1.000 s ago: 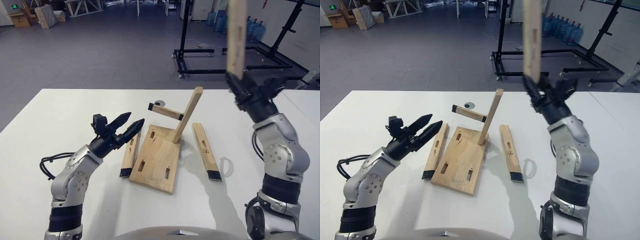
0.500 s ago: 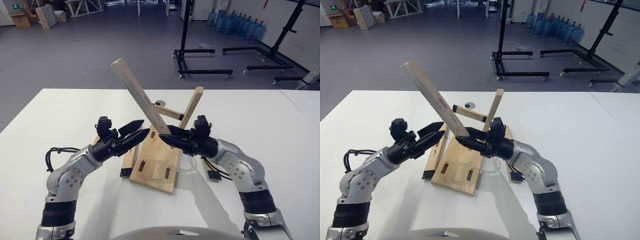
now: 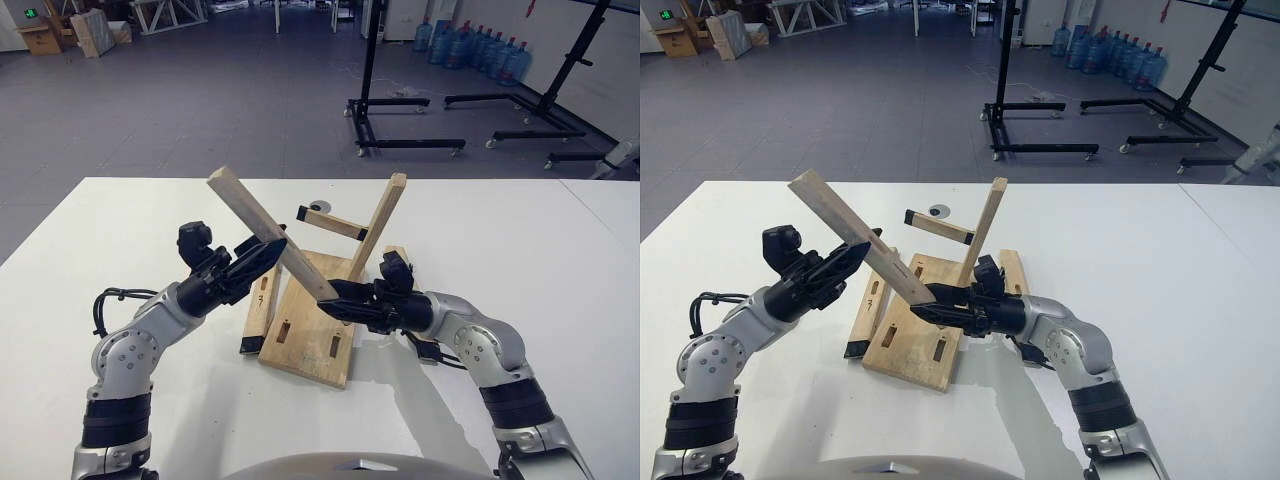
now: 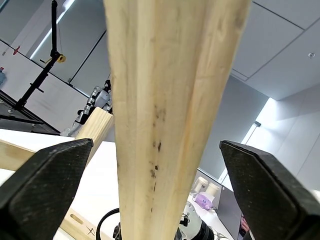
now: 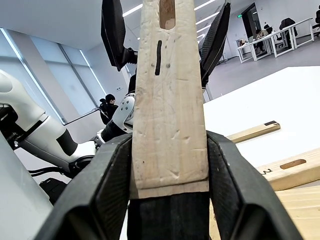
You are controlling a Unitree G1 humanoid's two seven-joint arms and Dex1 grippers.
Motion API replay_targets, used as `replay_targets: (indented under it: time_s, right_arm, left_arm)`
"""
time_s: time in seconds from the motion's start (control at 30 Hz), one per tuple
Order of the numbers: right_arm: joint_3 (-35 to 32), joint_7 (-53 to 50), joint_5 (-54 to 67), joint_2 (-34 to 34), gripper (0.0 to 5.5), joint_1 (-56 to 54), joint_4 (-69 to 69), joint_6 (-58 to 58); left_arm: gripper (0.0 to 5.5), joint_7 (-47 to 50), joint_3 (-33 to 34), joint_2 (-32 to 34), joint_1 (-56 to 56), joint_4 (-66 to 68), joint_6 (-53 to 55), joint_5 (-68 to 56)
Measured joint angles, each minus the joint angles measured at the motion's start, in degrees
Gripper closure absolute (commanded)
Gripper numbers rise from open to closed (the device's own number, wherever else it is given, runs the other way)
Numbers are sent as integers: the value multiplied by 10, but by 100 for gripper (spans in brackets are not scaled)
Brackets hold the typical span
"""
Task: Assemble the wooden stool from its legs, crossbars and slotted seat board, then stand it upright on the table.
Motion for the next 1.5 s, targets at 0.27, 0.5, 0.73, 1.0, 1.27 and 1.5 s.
replay_targets:
  time_s: [0.27, 0.5, 0.73, 1.0, 1.27, 1.5]
  right_arm:
    - [1, 15, -6, -9, 350, 0, 2, -7]
    - [3, 26, -13, -18, 350, 0, 15, -7]
    - [0, 29, -13, -19, 350, 0, 21, -8]
    - [-3, 54, -14, -33, 350, -14, 38, -13]
    - [-2, 70, -26, -46, 350, -19, 40, -17]
    - [15, 53, -78, -53, 213, -21, 42, -39]
  left_arm:
    - [85, 5, 12, 0, -1, 21, 1, -4]
    - [183, 6, 12, 0, -8, 21, 2, -4]
    - [311, 3, 12, 0, -8, 21, 3, -16]
    - [338, -9, 11, 3, -6, 15, 8, -19]
    - [339, -32, 5, 8, -8, 18, 6, 3]
    - [341, -36, 17, 7, -16, 29, -3, 12]
